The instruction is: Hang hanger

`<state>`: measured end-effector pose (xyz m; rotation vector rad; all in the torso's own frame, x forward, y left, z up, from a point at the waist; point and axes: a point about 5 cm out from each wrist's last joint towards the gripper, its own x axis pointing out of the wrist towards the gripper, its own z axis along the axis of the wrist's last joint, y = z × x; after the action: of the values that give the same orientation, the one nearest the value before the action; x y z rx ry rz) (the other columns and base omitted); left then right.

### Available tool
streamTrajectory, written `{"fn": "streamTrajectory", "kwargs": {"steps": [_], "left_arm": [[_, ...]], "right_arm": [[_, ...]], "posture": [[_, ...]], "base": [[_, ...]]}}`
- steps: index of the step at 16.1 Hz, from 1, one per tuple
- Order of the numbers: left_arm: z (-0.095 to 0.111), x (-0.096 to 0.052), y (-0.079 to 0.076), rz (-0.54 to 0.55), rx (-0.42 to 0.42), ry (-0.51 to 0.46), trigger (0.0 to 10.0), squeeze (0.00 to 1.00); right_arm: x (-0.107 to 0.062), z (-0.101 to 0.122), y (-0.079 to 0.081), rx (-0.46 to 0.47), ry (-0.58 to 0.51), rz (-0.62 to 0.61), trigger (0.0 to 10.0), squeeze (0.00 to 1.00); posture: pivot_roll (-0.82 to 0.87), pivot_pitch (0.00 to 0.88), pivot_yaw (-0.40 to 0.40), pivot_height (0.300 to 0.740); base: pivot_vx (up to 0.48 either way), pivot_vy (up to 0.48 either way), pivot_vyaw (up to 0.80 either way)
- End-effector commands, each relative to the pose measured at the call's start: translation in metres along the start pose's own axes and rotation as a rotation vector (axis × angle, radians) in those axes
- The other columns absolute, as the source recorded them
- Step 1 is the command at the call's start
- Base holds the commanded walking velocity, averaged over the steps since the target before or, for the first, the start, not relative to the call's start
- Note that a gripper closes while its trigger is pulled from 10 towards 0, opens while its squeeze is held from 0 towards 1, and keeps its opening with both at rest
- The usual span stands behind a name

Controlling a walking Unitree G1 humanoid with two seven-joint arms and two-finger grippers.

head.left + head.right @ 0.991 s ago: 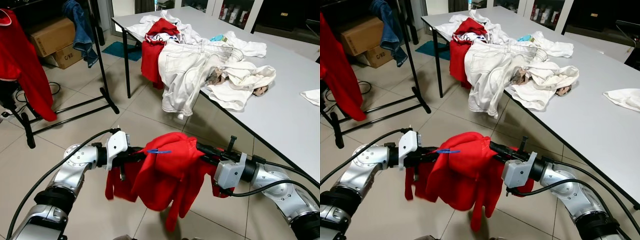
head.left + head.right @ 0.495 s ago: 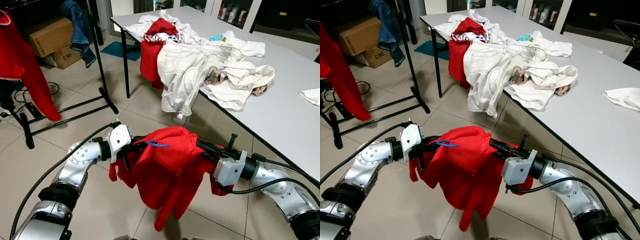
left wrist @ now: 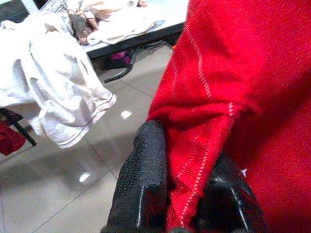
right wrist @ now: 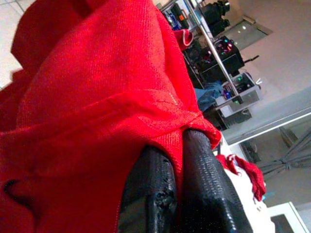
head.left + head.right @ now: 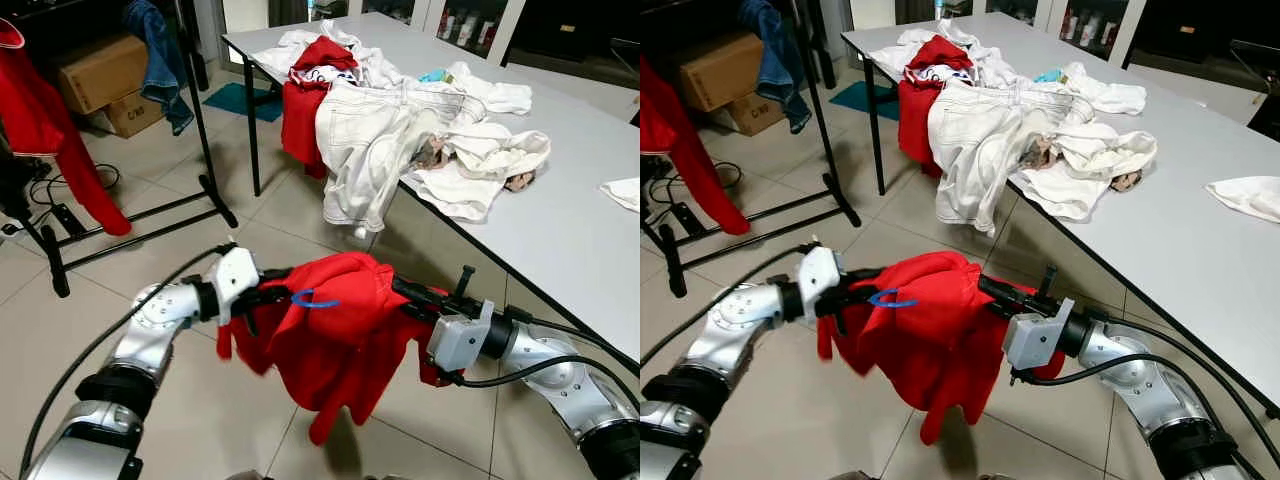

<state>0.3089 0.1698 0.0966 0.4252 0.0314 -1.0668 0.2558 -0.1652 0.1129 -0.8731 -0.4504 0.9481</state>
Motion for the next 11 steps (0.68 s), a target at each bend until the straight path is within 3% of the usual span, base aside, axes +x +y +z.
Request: {"fn": "streamTrajectory", "kwargs": {"steps": [1,3,4,7,8,11], "left_arm": [[0.001,-0.002,0.005,0.029,-0.004,-0.002,10.0,1.00],[0.000,-0.002,0.007,0.053,0.030,0.020,10.0,0.95],[-0.001,-0.002,0.007,0.047,0.042,0.035,10.0,0.00],[-0.003,-0.002,0.006,0.036,0.042,0.058,10.0,0.00],[-0.011,-0.003,0.000,-0.016,0.031,0.117,10.0,0.00],[-0.018,-0.005,-0.009,-0.100,0.023,0.169,10.0,0.00]], "right_arm": [[0.000,0.008,-0.013,-0.043,-0.053,-0.058,10.0,0.00],[0.000,0.008,-0.015,-0.043,-0.051,-0.065,10.0,0.00],[0.000,0.008,-0.015,-0.042,-0.050,-0.069,10.0,0.00],[0.001,0.008,-0.017,-0.037,-0.052,-0.084,10.0,0.00],[0.002,0.009,-0.018,-0.034,-0.057,-0.093,10.0,0.00],[0.003,0.010,-0.021,-0.035,-0.063,-0.105,10.0,0.00]], "posture": [[-0.03,0.000,-0.013,0.740],[-0.03,0.000,-0.013,0.740],[-0.03,0.000,-0.012,0.740],[-0.03,0.000,-0.010,0.740],[-0.03,0.000,-0.009,0.740],[-0.03,0.000,-0.007,0.740]], "base": [[0.000,0.000,0.00],[0.000,0.000,0.00],[0.000,0.000,0.00],[0.000,0.000,0.00],[0.000,0.000,0.00],[0.000,0.000,0.00]]}}
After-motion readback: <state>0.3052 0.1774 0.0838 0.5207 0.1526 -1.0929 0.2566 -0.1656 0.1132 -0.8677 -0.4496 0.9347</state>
